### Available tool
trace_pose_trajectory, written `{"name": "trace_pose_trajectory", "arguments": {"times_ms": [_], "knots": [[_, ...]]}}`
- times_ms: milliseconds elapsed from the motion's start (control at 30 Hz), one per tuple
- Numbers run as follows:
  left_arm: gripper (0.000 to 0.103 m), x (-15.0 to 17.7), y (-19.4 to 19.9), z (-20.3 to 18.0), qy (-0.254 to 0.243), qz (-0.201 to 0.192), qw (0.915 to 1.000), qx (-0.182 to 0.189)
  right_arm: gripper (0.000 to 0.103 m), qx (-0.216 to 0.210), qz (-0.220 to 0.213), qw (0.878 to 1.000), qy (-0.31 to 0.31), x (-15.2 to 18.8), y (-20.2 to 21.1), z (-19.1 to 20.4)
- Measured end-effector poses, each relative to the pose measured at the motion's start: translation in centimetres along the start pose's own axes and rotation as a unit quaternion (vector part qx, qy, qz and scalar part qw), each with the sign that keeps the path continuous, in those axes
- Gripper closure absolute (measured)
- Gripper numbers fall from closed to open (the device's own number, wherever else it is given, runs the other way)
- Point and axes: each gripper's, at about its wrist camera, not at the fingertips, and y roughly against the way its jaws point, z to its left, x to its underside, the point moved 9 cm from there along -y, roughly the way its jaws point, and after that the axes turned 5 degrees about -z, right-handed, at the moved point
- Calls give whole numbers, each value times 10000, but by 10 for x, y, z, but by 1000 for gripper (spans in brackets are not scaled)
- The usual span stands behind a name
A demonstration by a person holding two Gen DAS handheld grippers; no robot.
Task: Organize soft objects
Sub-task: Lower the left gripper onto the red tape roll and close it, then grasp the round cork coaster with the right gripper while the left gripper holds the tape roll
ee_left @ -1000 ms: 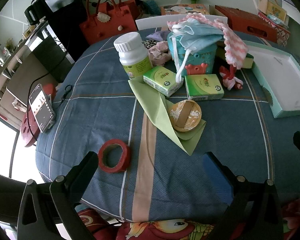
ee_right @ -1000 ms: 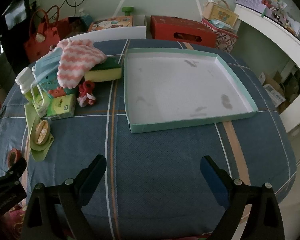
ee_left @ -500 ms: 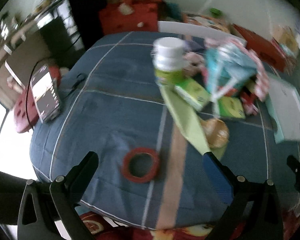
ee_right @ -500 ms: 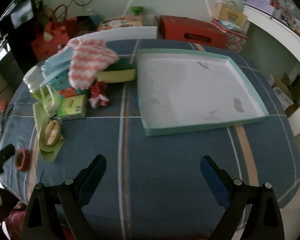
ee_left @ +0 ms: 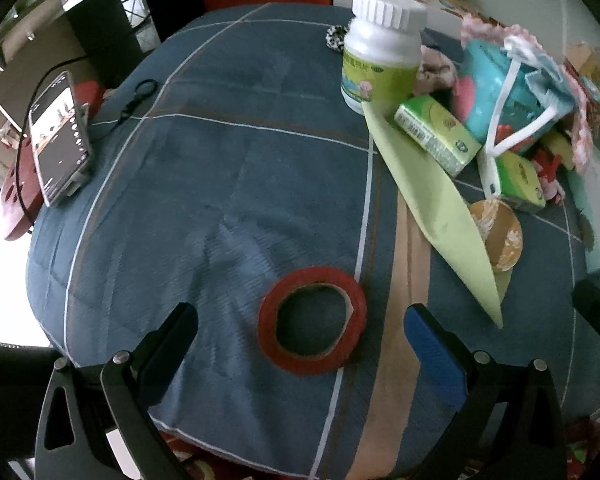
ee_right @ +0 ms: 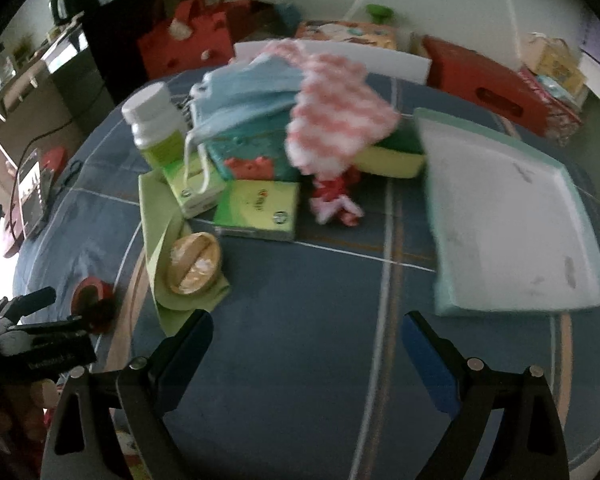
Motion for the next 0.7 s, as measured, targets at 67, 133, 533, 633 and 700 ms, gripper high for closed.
{"name": "trace_pose_trajectory", "arguments": {"times_ms": [67, 133, 533, 633, 700], "knots": [[1, 1, -6, 2, 1, 50, 10000, 15, 6, -61, 46, 10000, 64, 1, -8, 6], [4, 3, -11, 4, 34, 104, 9999, 51, 6, -115, 108, 9998, 84, 4, -15, 10], [48, 1, -15, -8, -163, -13, 9998, 86, 6, -378, 67, 9990, 213, -9, -49, 30], [48, 1, -14, -8, -152, -8, 9998, 100, 6, -379, 55, 9986, 371, -12, -57, 38], [48, -1, -15, -7, -151, -5, 9998, 103, 6, -358, 46, 9982, 486, -14, -62, 46]]}}
